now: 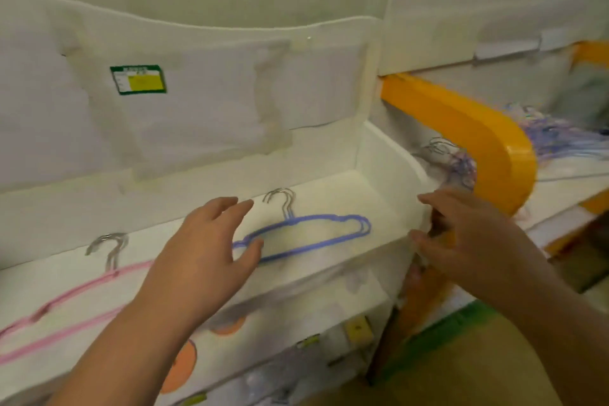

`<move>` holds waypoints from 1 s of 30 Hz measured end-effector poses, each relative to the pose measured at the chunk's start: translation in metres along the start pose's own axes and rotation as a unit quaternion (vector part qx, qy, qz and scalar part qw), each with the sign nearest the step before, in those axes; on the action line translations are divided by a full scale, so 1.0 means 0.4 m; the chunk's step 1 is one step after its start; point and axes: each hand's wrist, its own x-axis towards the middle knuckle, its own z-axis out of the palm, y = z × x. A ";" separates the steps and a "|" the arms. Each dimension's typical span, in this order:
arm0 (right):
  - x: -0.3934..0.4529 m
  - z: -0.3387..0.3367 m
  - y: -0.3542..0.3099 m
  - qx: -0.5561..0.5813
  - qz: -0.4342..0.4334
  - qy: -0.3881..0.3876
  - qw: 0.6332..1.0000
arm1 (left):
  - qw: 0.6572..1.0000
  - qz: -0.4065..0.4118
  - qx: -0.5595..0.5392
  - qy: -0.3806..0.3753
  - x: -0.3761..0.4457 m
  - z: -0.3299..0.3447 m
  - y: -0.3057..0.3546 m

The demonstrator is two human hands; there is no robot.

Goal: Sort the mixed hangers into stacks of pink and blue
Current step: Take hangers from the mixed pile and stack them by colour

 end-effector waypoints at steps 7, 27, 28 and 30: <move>-0.241 -0.191 0.343 -0.037 0.079 -0.009 0.996 | 0.995 0.074 -0.073 0.000 -0.024 0.120 0.417; -0.171 -0.324 0.974 -0.066 0.120 -0.032 0.990 | 0.969 0.210 -0.114 -0.065 0.243 0.491 1.102; -0.143 -0.323 1.003 -0.064 0.126 -0.038 0.989 | 0.970 0.206 -0.112 -0.068 0.281 0.517 1.123; -0.082 -0.320 1.058 -0.060 0.125 -0.049 0.989 | 0.975 0.183 -0.108 -0.071 0.352 0.558 1.158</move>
